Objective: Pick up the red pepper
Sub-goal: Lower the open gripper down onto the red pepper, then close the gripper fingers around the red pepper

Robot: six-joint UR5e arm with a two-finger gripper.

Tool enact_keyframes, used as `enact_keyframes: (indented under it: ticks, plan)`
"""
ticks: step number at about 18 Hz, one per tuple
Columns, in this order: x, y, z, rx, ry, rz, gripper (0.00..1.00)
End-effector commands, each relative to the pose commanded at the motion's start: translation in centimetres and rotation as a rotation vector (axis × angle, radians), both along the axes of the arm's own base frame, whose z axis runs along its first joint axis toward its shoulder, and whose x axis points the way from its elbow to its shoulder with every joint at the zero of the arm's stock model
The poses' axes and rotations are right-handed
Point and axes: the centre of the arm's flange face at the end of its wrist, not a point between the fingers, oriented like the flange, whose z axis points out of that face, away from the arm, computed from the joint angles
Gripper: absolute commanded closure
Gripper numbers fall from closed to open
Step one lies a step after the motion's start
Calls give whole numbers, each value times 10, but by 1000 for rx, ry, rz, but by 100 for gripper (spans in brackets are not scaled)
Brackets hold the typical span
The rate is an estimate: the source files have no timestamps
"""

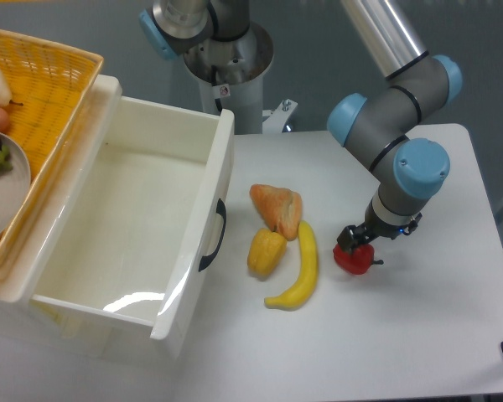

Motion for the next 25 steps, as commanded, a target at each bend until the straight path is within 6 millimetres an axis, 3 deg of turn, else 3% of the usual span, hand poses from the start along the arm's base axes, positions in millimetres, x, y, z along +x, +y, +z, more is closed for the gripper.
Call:
enact_keyframes:
  ticks: [5,19,25]
  plan:
    - [3,0,-5,-4,-3,72,0]
    - [6,4,-44,-8,10,161,2]
    - [8,7,-47,-9,7,161,17]
